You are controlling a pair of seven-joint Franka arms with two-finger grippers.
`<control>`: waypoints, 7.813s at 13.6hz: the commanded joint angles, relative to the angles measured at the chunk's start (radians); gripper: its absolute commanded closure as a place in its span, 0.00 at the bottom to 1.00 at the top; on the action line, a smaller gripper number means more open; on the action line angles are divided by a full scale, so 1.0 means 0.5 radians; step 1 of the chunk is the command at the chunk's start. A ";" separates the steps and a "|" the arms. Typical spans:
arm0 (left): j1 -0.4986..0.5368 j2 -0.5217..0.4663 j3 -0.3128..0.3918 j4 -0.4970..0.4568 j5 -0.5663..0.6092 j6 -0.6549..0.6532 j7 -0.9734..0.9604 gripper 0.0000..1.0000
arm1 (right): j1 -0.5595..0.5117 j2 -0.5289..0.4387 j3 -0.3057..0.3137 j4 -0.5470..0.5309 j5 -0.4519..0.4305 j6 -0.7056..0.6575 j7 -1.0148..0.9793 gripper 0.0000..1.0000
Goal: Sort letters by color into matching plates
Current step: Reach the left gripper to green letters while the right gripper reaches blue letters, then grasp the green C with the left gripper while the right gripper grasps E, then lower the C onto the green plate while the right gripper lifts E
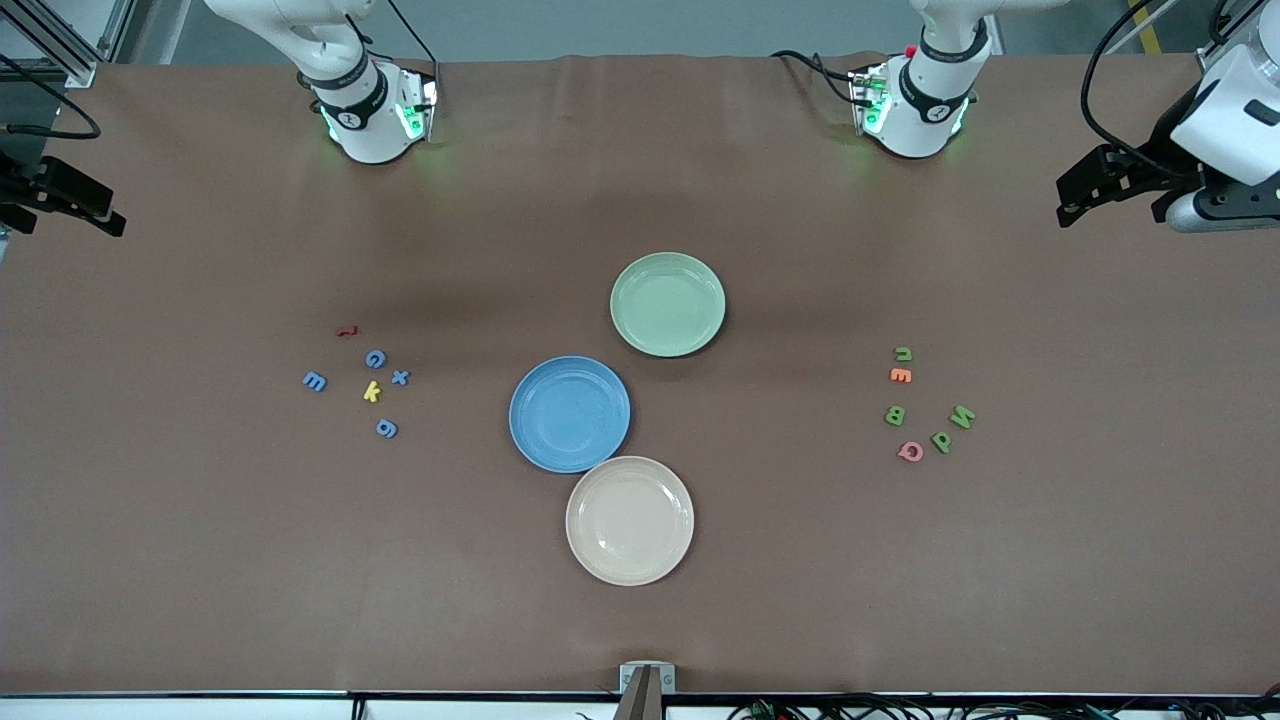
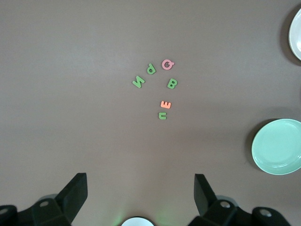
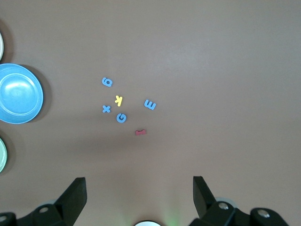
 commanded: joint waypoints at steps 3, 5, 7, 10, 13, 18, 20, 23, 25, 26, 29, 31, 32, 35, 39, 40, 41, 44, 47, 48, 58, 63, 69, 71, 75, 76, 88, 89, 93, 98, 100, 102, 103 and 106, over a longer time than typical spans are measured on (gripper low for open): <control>0.018 0.023 -0.009 0.041 0.028 -0.014 0.005 0.00 | -0.015 -0.021 0.008 -0.004 0.013 -0.028 -0.010 0.00; 0.021 0.054 -0.009 0.041 0.037 -0.014 0.005 0.00 | -0.009 -0.021 0.008 -0.001 0.013 -0.022 -0.010 0.00; 0.021 0.136 -0.009 0.025 0.031 0.013 -0.001 0.00 | -0.009 -0.024 0.011 0.002 0.013 -0.022 -0.010 0.00; 0.030 0.162 -0.003 -0.253 0.028 0.310 -0.041 0.00 | -0.009 -0.024 0.011 0.002 0.013 -0.022 -0.010 0.00; 0.036 0.168 -0.003 -0.606 0.040 0.703 -0.048 0.00 | -0.009 -0.018 0.011 0.024 0.010 -0.025 -0.001 0.00; 0.036 0.244 -0.003 -1.152 0.043 1.387 -0.044 0.00 | -0.027 0.193 0.001 0.036 0.010 0.125 0.009 0.00; 0.039 0.302 -0.003 -1.248 0.040 1.504 -0.044 0.00 | -0.058 0.377 -0.005 0.039 -0.002 0.278 -0.010 0.00; 0.039 0.315 -0.003 -1.431 0.043 1.728 -0.044 0.03 | -0.070 0.476 -0.002 0.015 0.004 0.398 -0.007 0.00; 0.039 0.348 -0.006 -1.515 0.043 1.860 -0.044 0.05 | -0.092 0.470 -0.002 -0.147 0.007 0.563 -0.001 0.00; 0.036 0.376 -0.006 -1.524 0.043 1.888 -0.044 0.07 | -0.107 0.464 -0.005 -0.273 0.007 0.674 0.015 0.00; 0.030 0.471 -0.006 -1.530 0.043 1.961 -0.044 0.10 | -0.144 0.442 -0.005 -0.638 0.010 1.035 0.070 0.00; 0.027 0.529 -0.006 -1.542 0.043 2.044 -0.050 0.14 | -0.141 0.427 -0.005 -0.877 0.010 1.290 0.195 0.01; 0.027 0.560 -0.006 -1.549 0.043 2.069 -0.054 0.17 | -0.132 0.430 -0.005 -0.954 0.010 1.389 0.275 0.02; 0.018 0.615 -0.009 -1.555 0.043 2.094 -0.103 0.24 | -0.113 0.467 -0.002 -1.145 0.010 1.708 0.472 0.03; 0.018 0.692 -0.009 -1.552 0.043 2.133 -0.103 0.28 | -0.104 0.632 -0.002 -1.271 0.010 2.045 0.616 0.00; 0.015 0.723 -0.009 -1.552 0.043 2.161 -0.103 0.29 | -0.092 0.684 -0.002 -1.301 0.010 2.146 0.649 0.00; 0.002 0.750 -0.009 -1.549 0.043 2.170 -0.106 0.30 | -0.083 0.730 -0.002 -1.317 0.010 2.223 0.677 0.00; -0.016 0.812 -0.009 -1.549 0.043 2.238 -0.106 0.32 | -0.061 0.844 -0.002 -1.323 0.010 2.322 0.812 0.03; -0.019 0.855 -0.009 -1.546 0.043 2.287 -0.106 0.35 | 0.025 0.896 -0.002 -1.320 0.010 2.328 0.975 0.13; -0.016 0.861 -0.012 -1.546 0.043 2.302 -0.106 0.36 | 0.031 0.914 -0.002 -1.317 0.007 2.328 0.975 0.13; -0.068 0.892 -0.012 -1.552 0.043 2.305 -0.103 0.76 | 0.013 1.019 -0.008 -1.305 -0.113 2.331 0.950 0.13; -0.077 0.870 -0.018 -1.533 0.043 2.299 -0.103 0.99 | 0.007 1.019 -0.008 -1.308 -0.113 2.328 0.947 0.21; -0.117 0.778 -0.315 -1.454 0.043 2.235 -0.486 1.00 | -0.006 1.022 -0.005 -1.311 -0.116 2.310 0.917 0.41; -0.206 0.793 -0.334 -1.380 0.043 2.210 -0.578 1.00 | -0.009 1.022 -0.008 -1.311 -0.116 2.304 0.917 0.46; -0.430 0.794 -0.334 -1.251 0.043 2.045 -0.884 1.00 | -0.006 1.028 -0.005 -1.314 -0.116 2.310 0.917 0.50; -0.464 0.797 -0.337 -1.212 0.043 1.993 -0.949 1.00 | -0.003 1.028 -0.005 -1.314 -0.116 2.310 0.917 0.52; -0.951 0.944 -0.337 -1.085 0.043 1.931 -1.661 0.99 | -0.006 0.998 -0.005 -1.259 -0.116 2.227 0.816 0.98; -0.982 0.962 -0.337 -1.079 0.043 1.937 -1.695 0.99 | -0.006 0.988 -0.005 -1.228 -0.116 2.169 0.819 0.98; -1.071 1.112 -0.334 -0.942 0.043 1.949 -1.836 0.97 | 0.006 0.900 0.004 -1.127 -0.088 1.893 0.861 0.99; -1.081 1.235 -0.328 -0.782 0.049 1.943 -1.959 0.01 | 0.181 0.832 0.093 -1.130 -0.054 1.871 1.277 1.00; -1.059 1.217 -0.322 -0.757 0.065 1.931 -1.956 0.00 | 0.294 0.820 0.130 -1.127 -0.042 1.889 1.444 1.00; -1.044 1.183 -0.288 -0.690 0.068 1.870 -1.950 0.00 | 0.371 0.819 0.213 -1.066 0.141 1.902 1.555 1.00; -1.041 1.171 -0.245 -0.605 0.068 1.766 -1.944 0.00 | 0.444 0.829 0.225 -1.029 0.254 1.914 1.610 1.00; -1.038 1.189 -0.110 -0.206 0.227 1.239 -1.901 0.00 | 0.665 0.862 0.222 -0.900 0.308 1.985 1.928 1.00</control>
